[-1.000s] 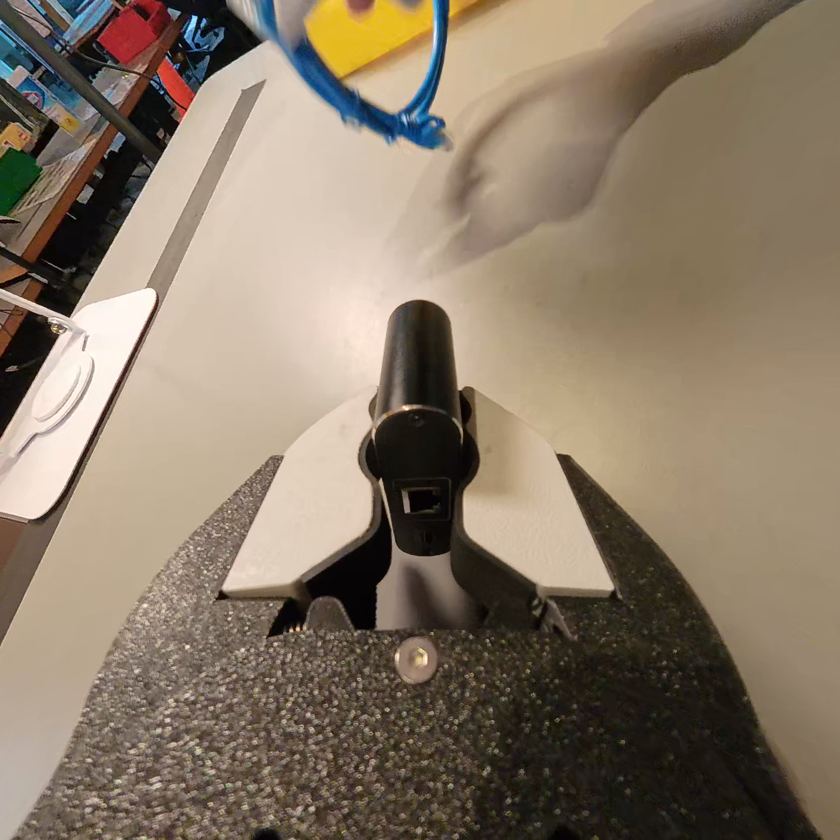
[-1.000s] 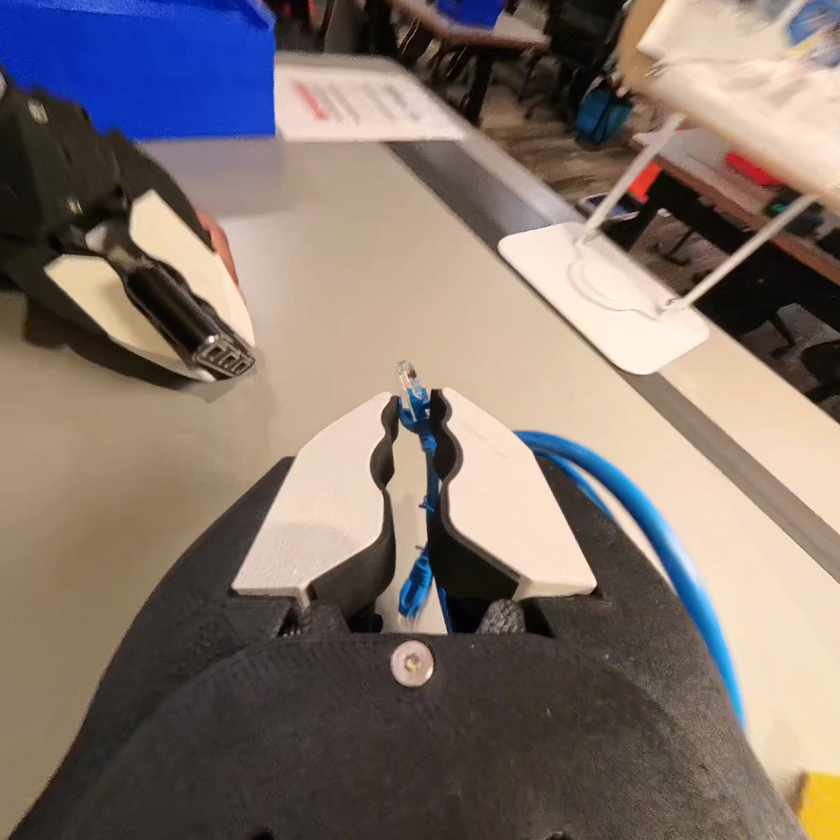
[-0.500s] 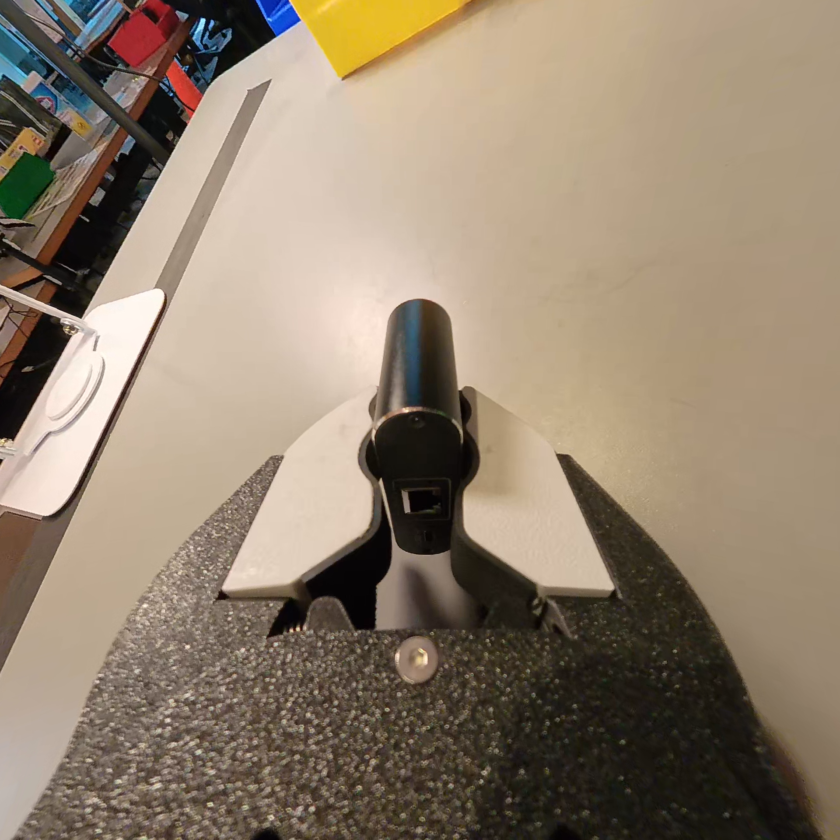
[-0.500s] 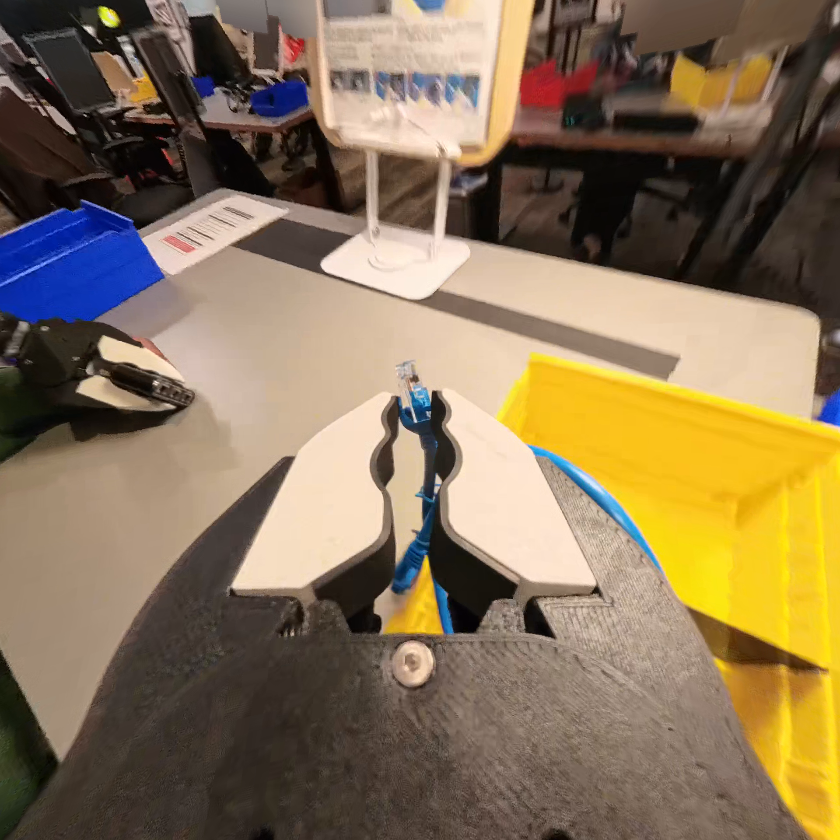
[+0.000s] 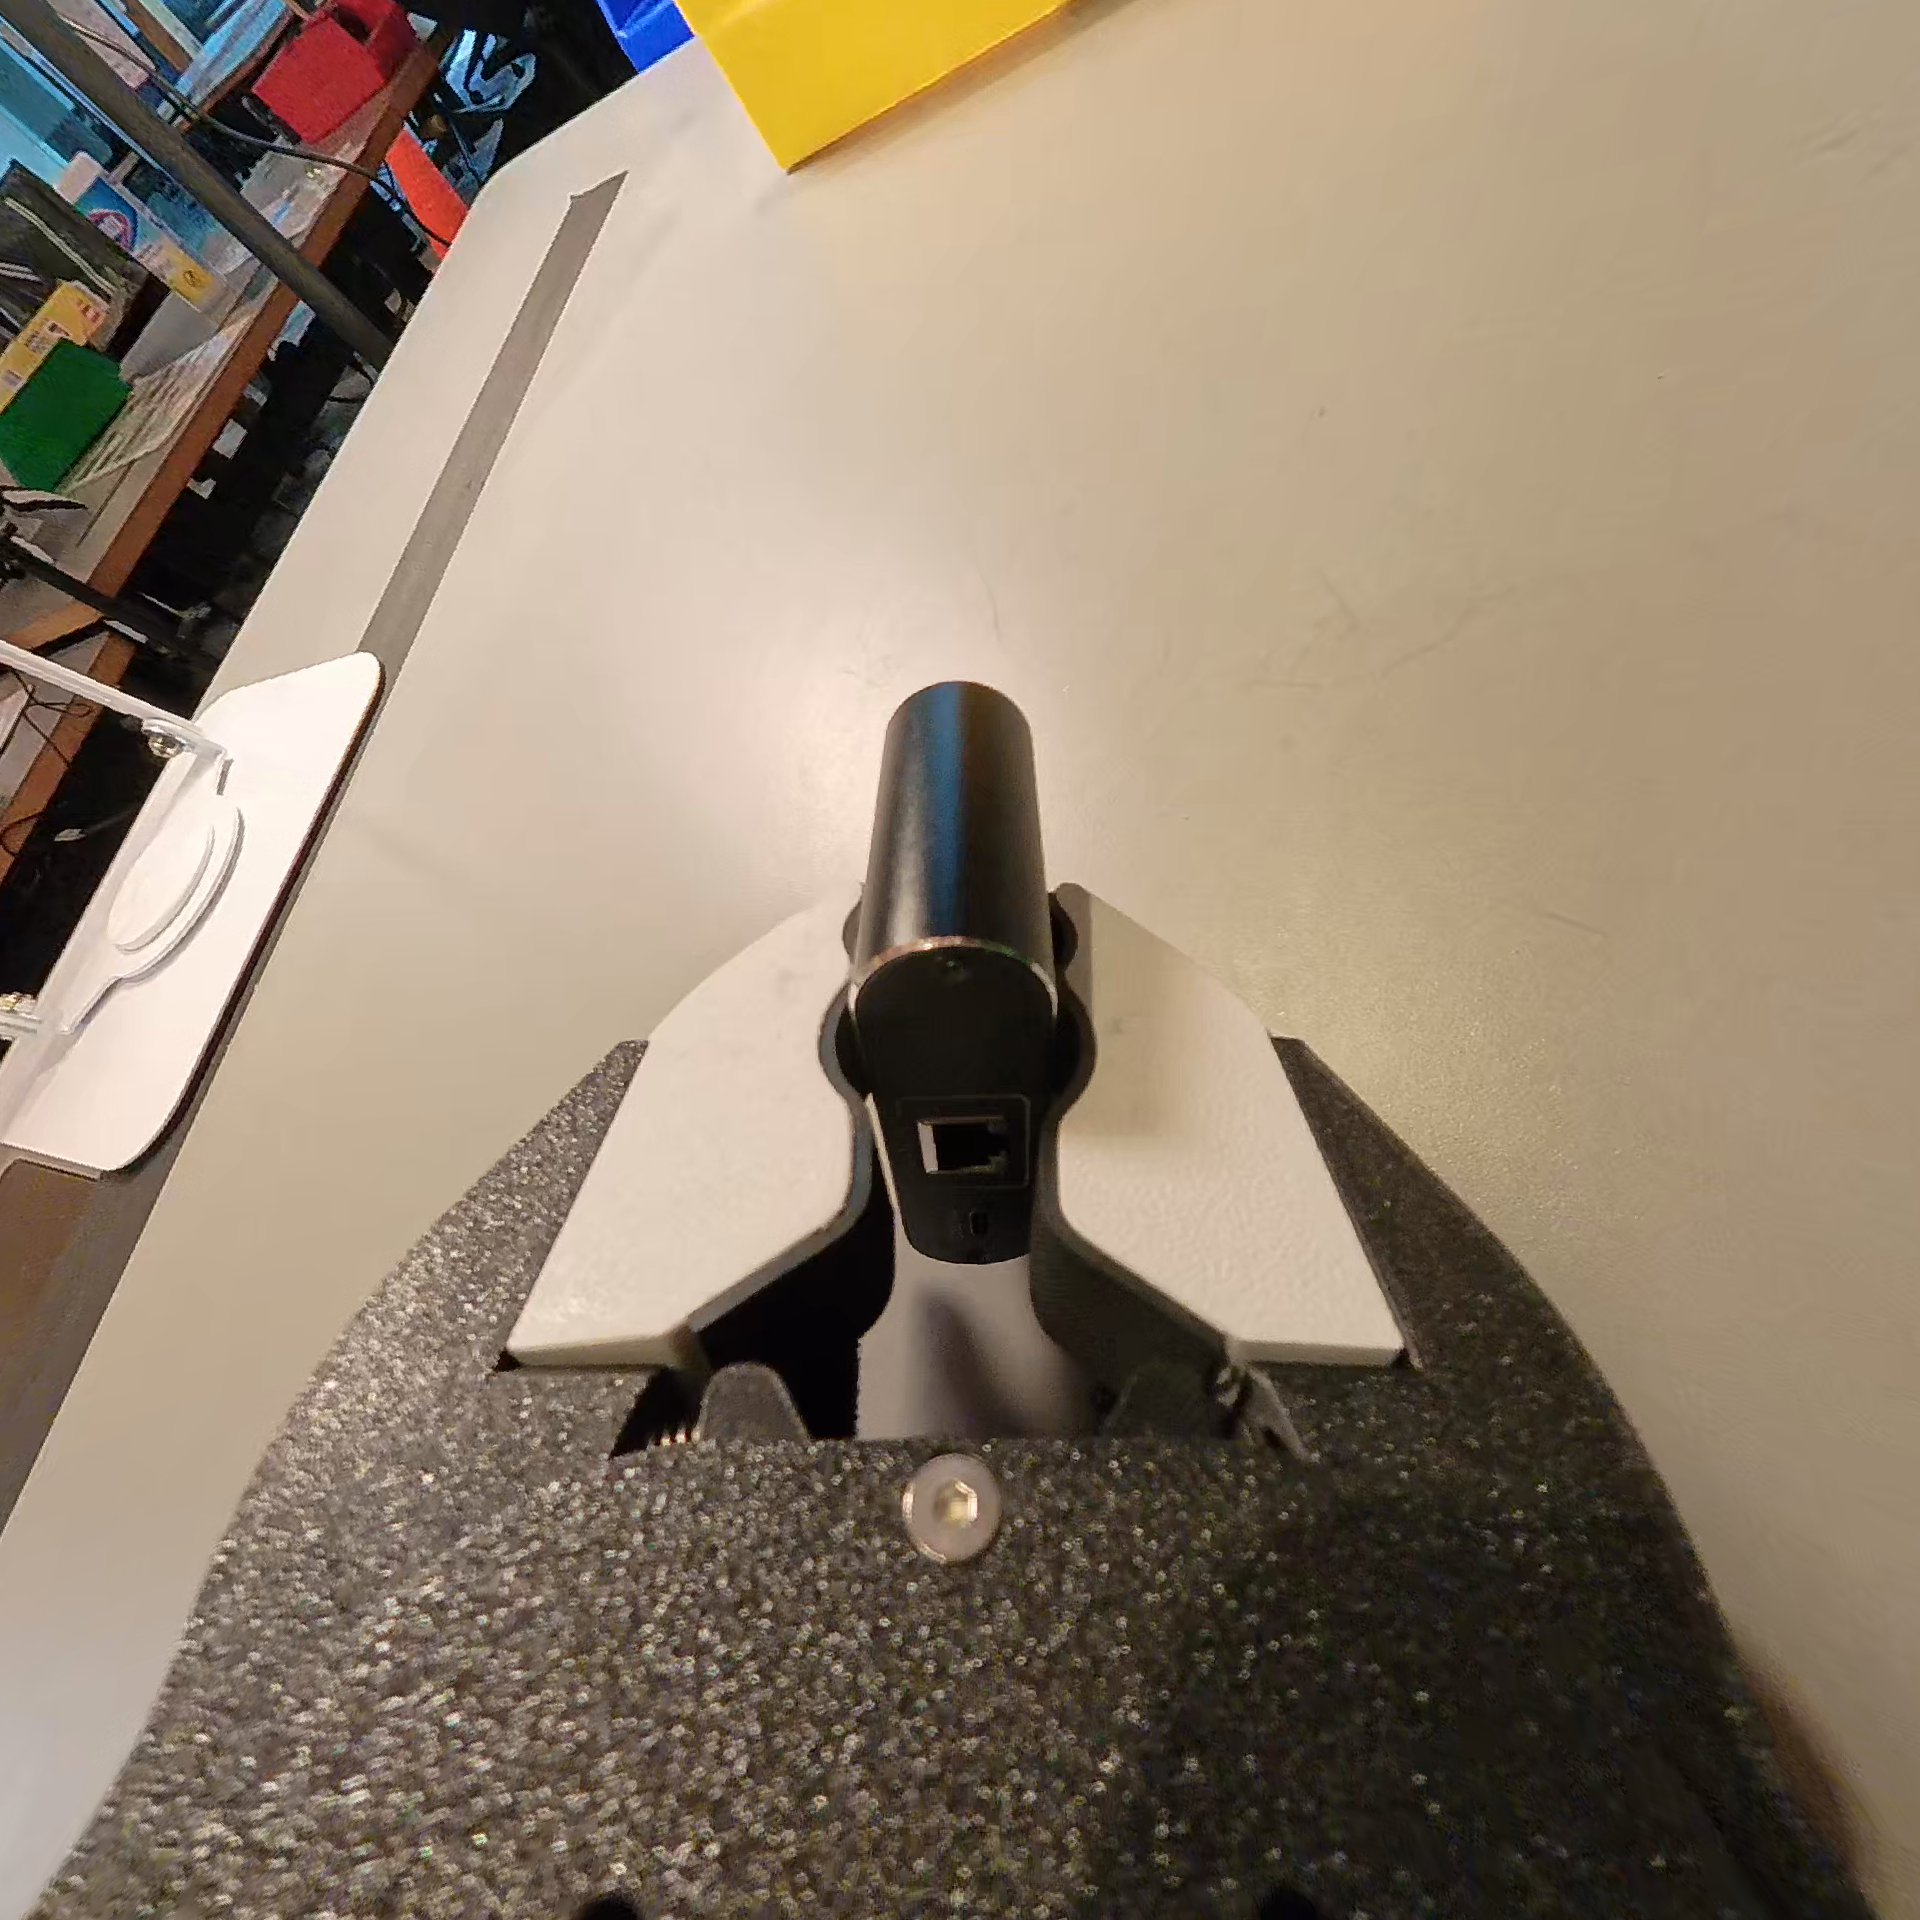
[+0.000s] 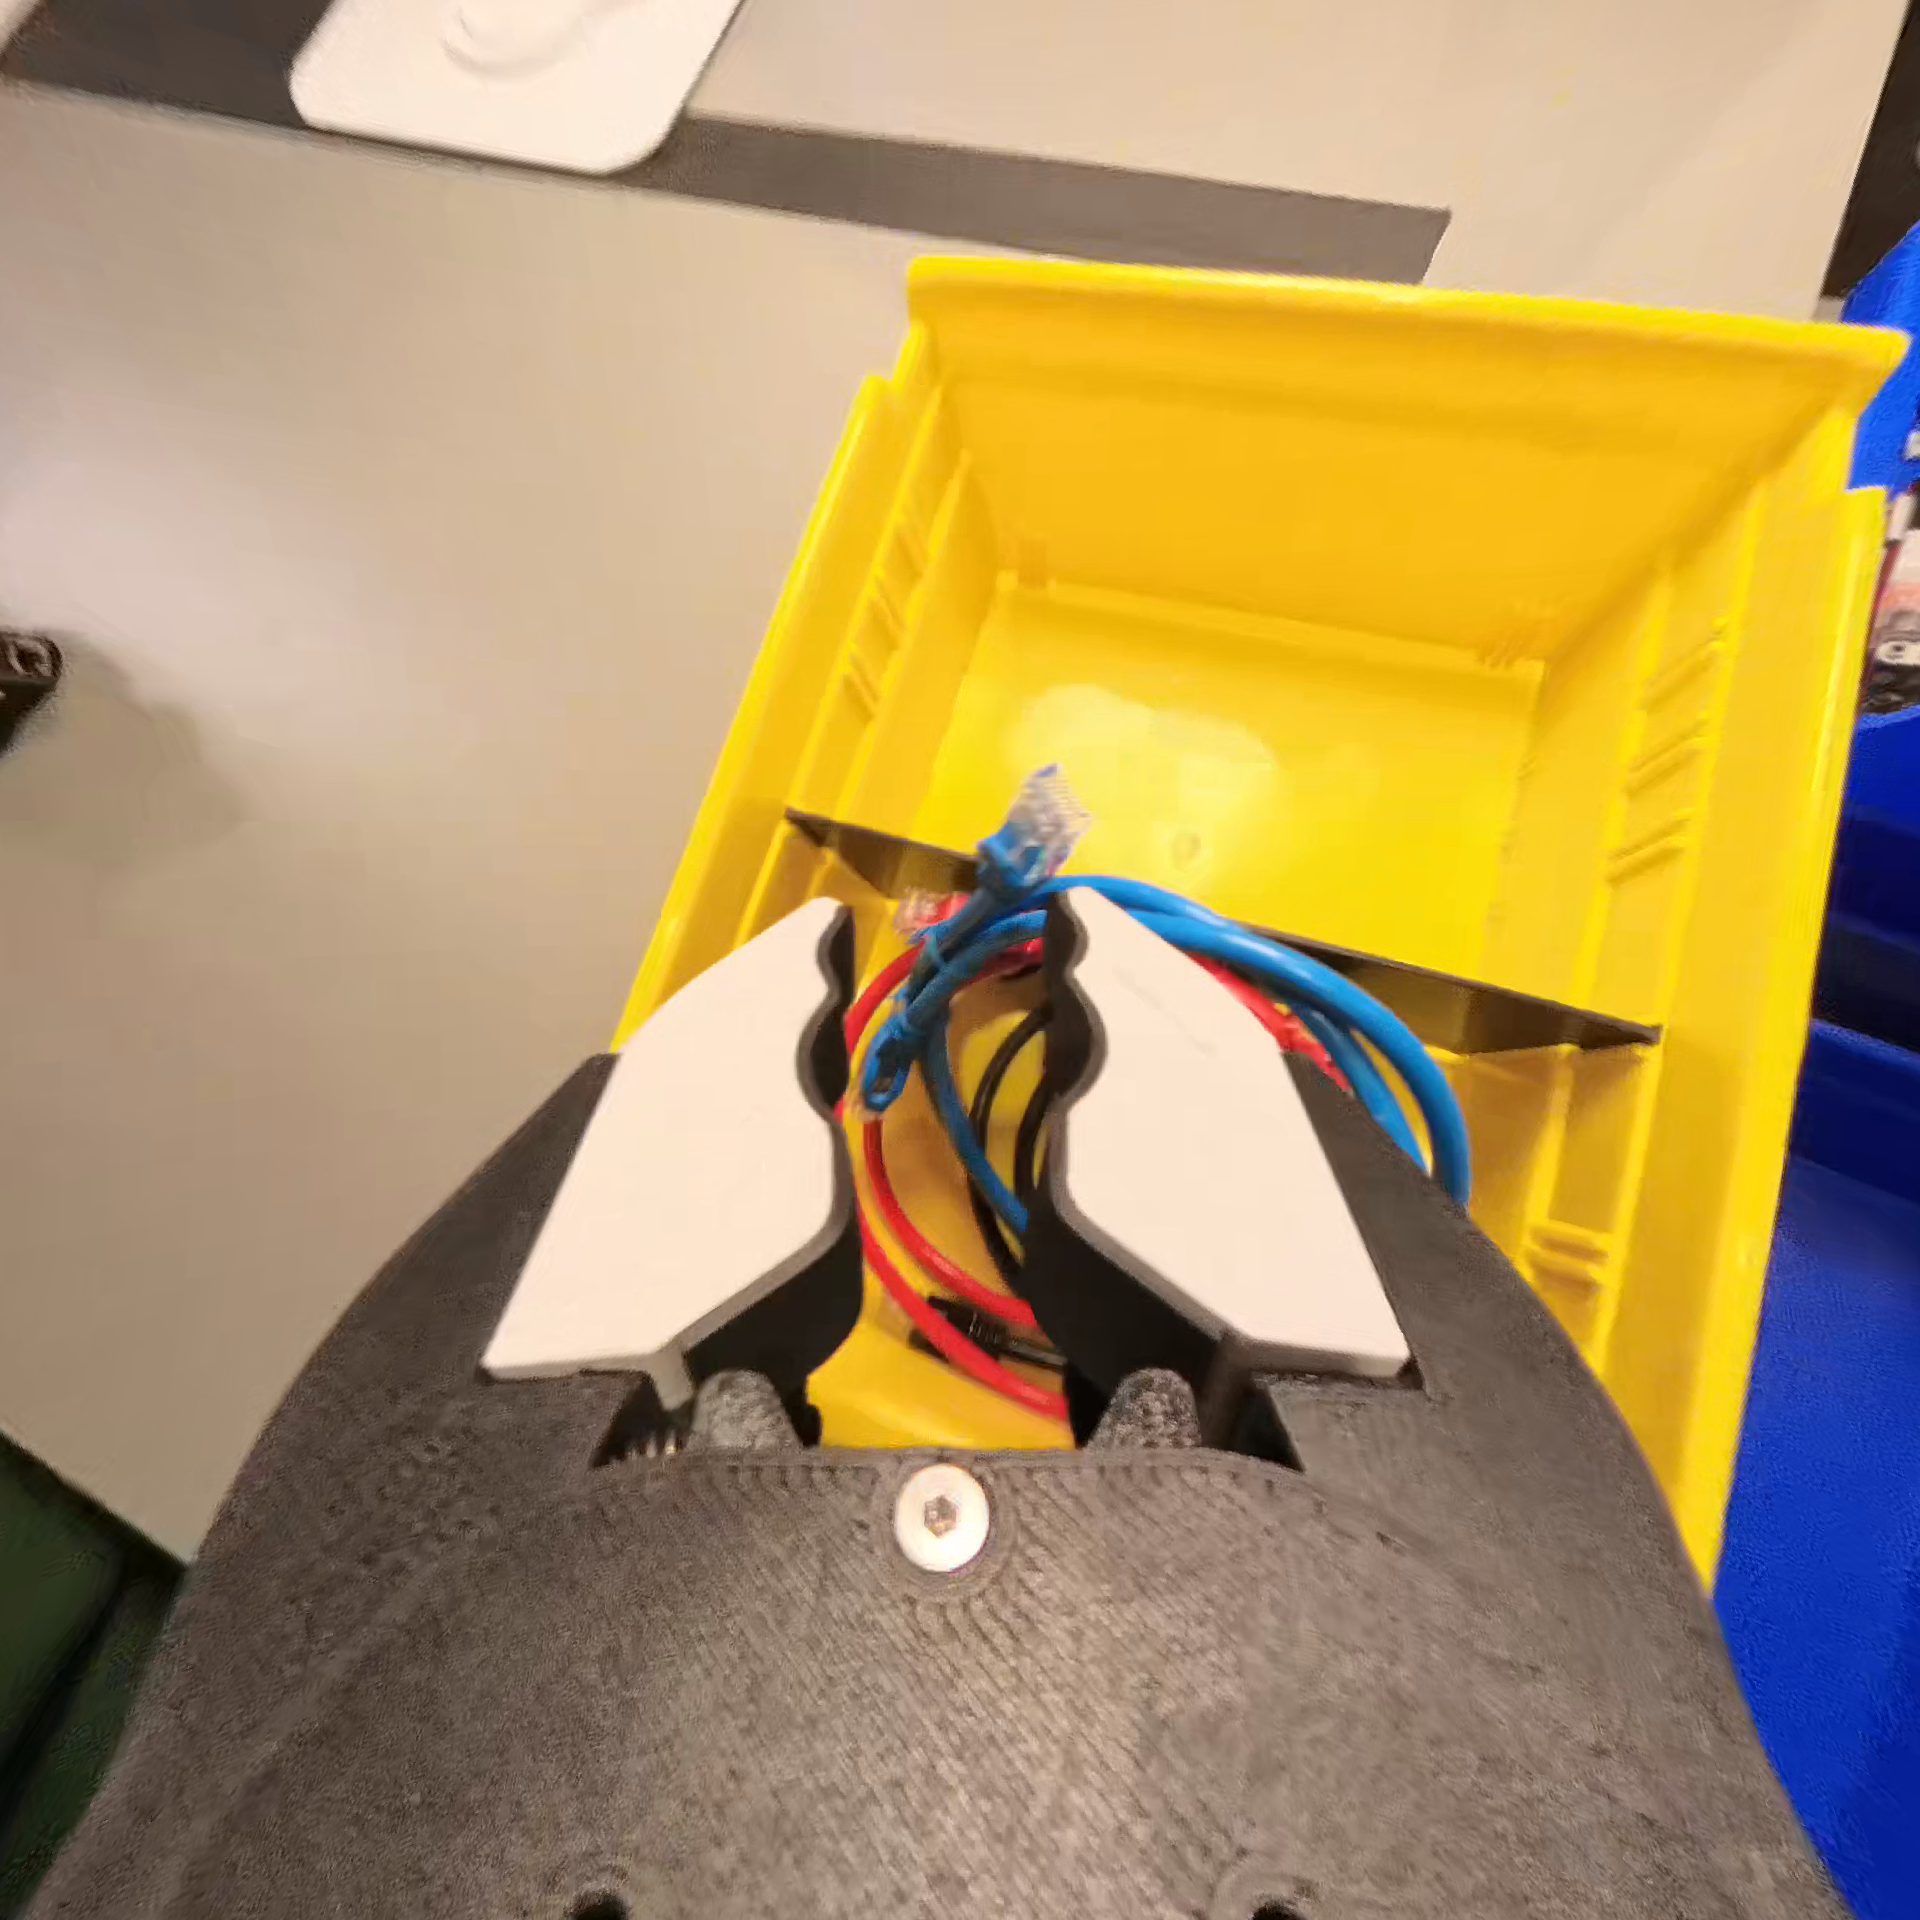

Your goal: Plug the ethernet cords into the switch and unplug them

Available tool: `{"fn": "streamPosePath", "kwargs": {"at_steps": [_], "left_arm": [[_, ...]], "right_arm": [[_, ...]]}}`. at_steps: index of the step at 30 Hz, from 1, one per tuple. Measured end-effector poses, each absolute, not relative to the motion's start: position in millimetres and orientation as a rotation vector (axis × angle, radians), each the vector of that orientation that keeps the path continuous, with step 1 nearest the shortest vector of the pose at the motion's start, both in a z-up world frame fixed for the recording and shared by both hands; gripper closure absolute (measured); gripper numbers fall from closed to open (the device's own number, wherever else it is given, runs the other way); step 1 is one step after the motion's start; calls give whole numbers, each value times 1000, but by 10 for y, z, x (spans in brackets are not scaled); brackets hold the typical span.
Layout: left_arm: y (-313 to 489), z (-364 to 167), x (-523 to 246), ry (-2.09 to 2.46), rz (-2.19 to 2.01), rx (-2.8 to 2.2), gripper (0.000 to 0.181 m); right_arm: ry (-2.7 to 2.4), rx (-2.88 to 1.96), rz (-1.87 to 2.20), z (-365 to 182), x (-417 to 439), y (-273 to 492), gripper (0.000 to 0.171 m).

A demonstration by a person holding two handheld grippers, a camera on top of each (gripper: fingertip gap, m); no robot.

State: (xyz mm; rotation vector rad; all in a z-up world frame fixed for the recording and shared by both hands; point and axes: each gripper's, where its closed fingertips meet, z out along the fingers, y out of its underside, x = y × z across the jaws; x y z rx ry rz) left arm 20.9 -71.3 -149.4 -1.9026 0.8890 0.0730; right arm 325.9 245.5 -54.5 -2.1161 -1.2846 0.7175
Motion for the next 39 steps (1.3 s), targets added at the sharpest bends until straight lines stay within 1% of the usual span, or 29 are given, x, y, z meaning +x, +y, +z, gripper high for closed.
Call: {"fn": "streamPosePath", "kwargs": {"at_steps": [2,4,7,8,9,13,17,19,20,21,22,24,25,27,29,30,32,33,34,35,36,39], "left_arm": [[-712,-1494,208,887,70,-1904,153],[-709,-1494,203,884,70,-1906,153],[-686,-1490,174,859,84,-1915,153],[-674,-1481,156,841,88,-1918,153],[-663,-1464,135,818,88,-1918,153],[-640,-1306,27,664,11,-1893,153],[-646,-1127,-123,442,-160,-1875,153],[-649,-1068,-199,355,-229,-1861,154],[-653,-1046,-230,322,-257,-1854,153],[-658,-1027,-258,293,-282,-1847,153],[-661,-1008,-285,265,-305,-1839,154],[-662,-986,-331,213,-348,-1829,153],[-662,-981,-346,196,-365,-1828,153],[-665,-969,-362,180,-384,-1820,154],[-666,-962,-370,159,-403,-1816,154],[-665,-958,-373,147,-415,-1813,154],[-665,-947,-378,131,-438,-1804,154],[-665,-944,-381,126,-446,-1802,154],[-665,-942,-387,121,-451,-1800,154],[-667,-938,-392,117,-457,-1797,154],[-668,-934,-398,113,-461,-1794,154],[-666,-930,-418,98,-455,-1790,154]], "right_arm": [[-1335,-2111,615,-410,3234,2332,121],[-1329,-2042,609,-123,3065,2176,115],[-1203,-1848,738,570,2541,1834,109],[-1143,-1779,778,833,2336,1693,109],[-1082,-1709,815,1108,2119,1540,105],[-1012,-1458,1190,2097,1124,479,101],[-1199,-1321,1596,2537,417,-917,95],[-1243,-1246,1628,2596,295,-1343,93],[-1247,-1219,1628,2582,268,-1477,95],[-1212,-1230,1614,2531,229,-1482,101],[-1190,-1254,1629,2458,203,-1507,96],[-1261,-1244,1609,2265,158,-1706,101],[-1269,-1230,1581,2222,121,-1702,95],[-1190,-1290,1577,2235,7,-1435,99],[-1125,-1384,1682,2287,-51,-1235,98],[-1121,-1384,1704,2323,-38,-1245,98],[-1164,-1307,1613,2335,4,-1426,95],[-1203,-1273,1570,2285,7,-1556,98],[-1220,-1280,1528,2193,-25,-1575,103],[-1231,-1308,1536,2086,-65,-1567,96],[-1243,-1332,1549,1959,-105,-1546,98],[-1229,-1455,1482,1394,-252,-1211,94]]}}
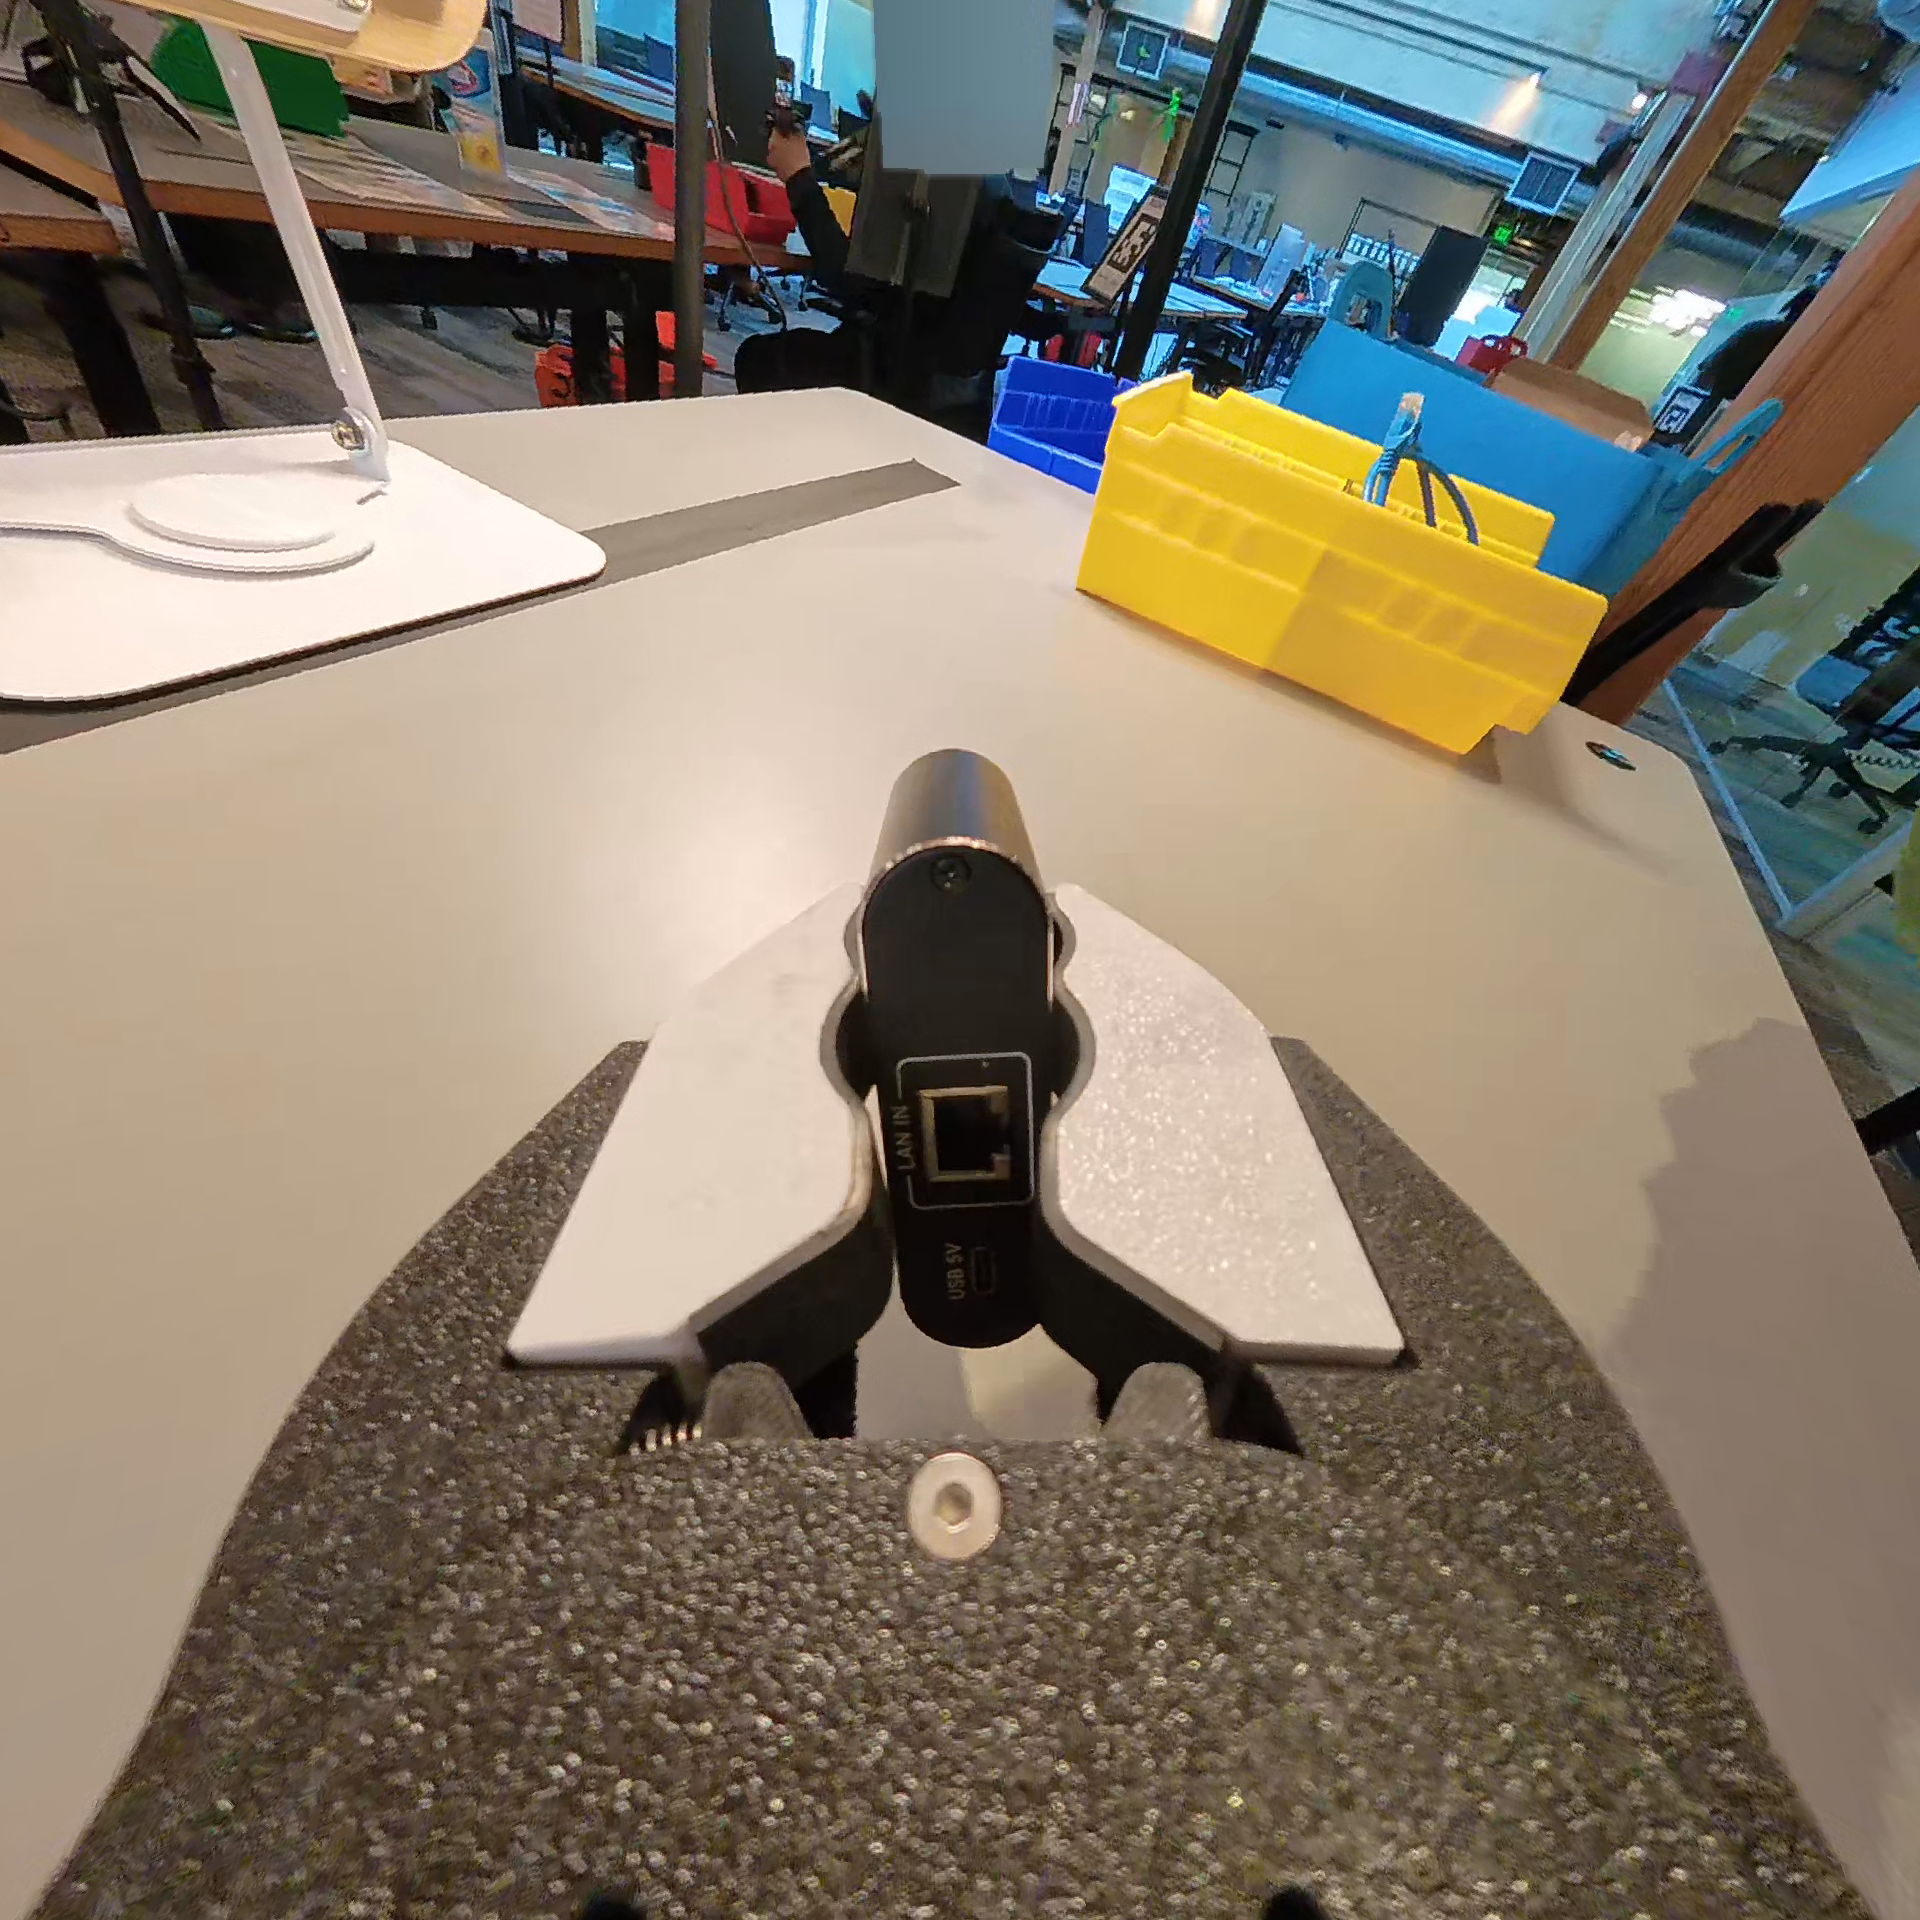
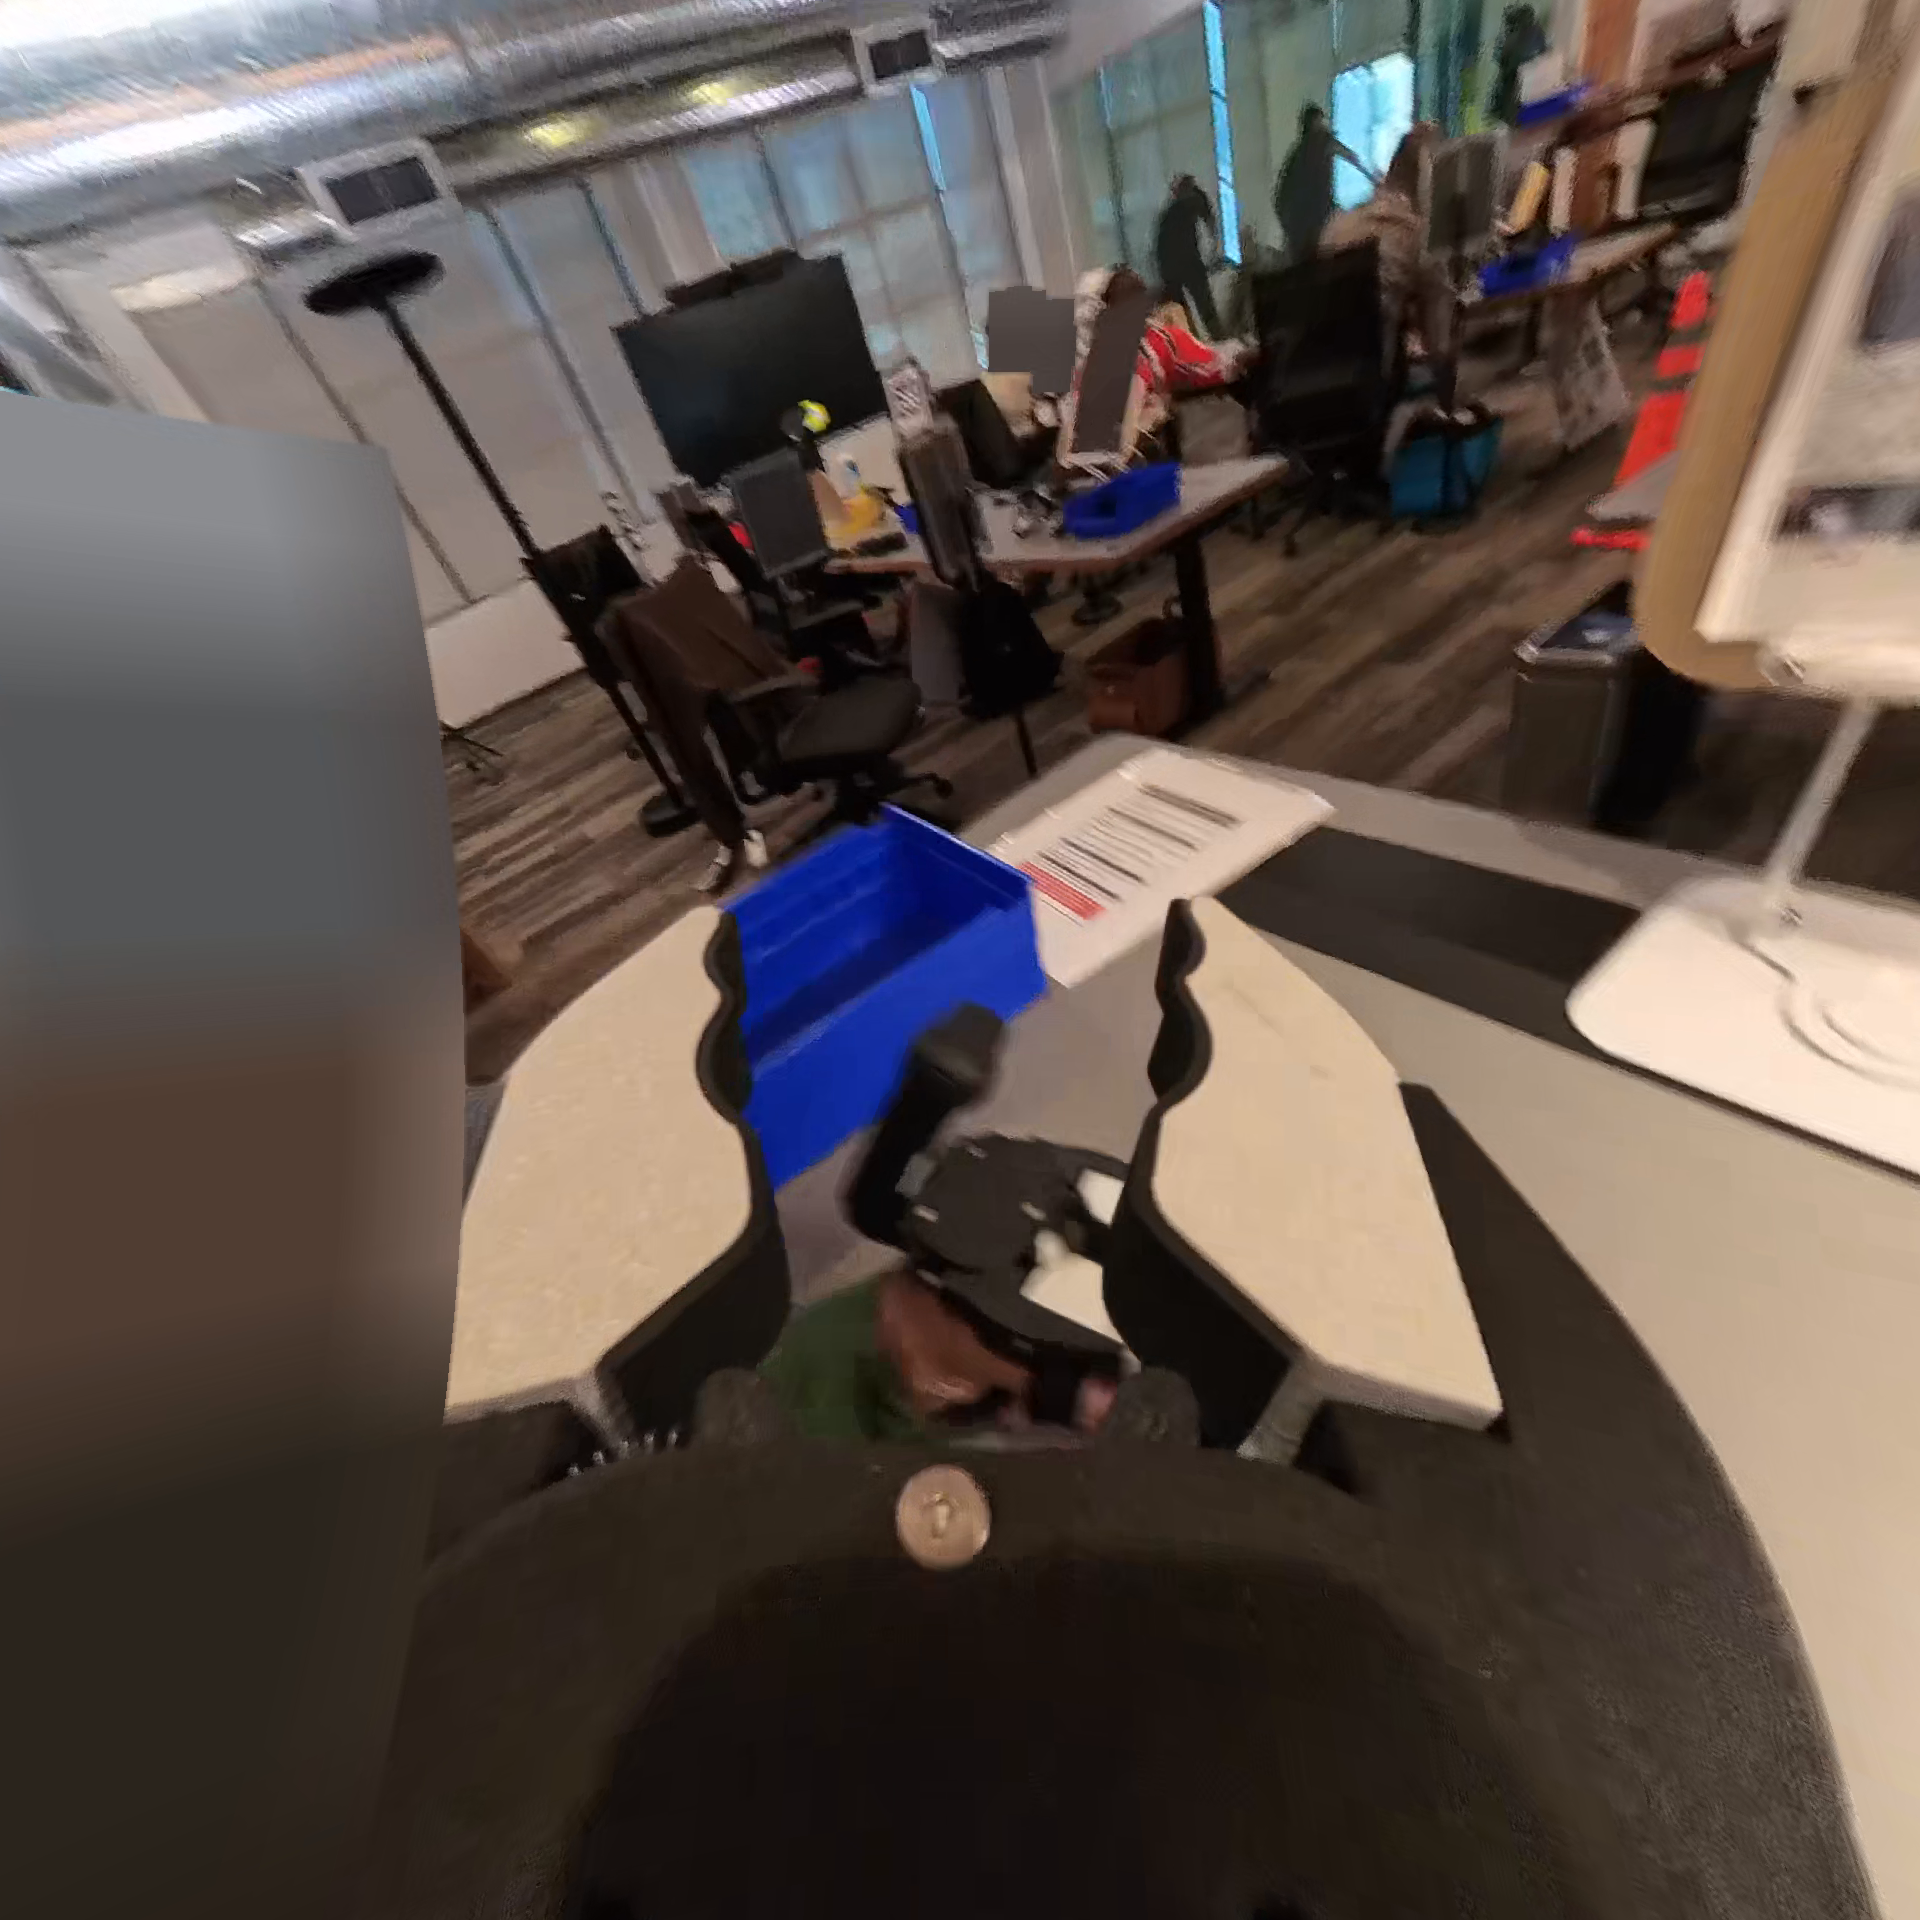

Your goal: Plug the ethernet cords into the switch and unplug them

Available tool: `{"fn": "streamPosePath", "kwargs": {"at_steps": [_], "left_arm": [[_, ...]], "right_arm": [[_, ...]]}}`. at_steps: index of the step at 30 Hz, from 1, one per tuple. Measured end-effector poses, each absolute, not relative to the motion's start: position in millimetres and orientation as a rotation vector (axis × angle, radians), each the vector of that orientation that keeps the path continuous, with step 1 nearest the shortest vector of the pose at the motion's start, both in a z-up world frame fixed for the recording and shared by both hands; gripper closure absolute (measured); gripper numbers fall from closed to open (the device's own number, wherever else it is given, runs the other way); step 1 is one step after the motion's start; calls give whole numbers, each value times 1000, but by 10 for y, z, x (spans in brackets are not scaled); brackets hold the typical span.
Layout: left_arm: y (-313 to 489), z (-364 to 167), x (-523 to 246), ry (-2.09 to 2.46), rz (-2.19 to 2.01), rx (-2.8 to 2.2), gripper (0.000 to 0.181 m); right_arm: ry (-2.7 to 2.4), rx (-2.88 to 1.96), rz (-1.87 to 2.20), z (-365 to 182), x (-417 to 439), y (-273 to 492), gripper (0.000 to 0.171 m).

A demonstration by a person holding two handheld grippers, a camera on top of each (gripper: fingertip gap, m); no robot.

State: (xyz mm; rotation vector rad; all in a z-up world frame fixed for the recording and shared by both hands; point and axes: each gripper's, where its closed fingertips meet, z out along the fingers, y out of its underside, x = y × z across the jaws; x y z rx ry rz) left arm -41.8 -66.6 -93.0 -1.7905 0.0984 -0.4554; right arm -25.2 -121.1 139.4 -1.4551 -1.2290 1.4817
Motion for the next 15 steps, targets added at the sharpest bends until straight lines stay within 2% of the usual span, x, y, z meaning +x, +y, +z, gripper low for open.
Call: {"fn": "streamPosePath", "kwargs": {"at_steps": [4,7,10,15], "left_arm": [[-643,-962,-432,95,-376,-1816,154],[-619,-1004,-464,112,-231,-1846,153],[-606,-1049,-530,181,-14,-1867,153],[-596,-1058,-556,254,153,-1859,153]], "right_arm": [[-1326,-1715,1308,163,-471,-715,83],[-1401,-1883,1346,-555,-576,-639,76],[-1411,-1926,1403,-864,-634,-623,71],[-1420,-1824,1486,-919,-626,-669,70]]}}
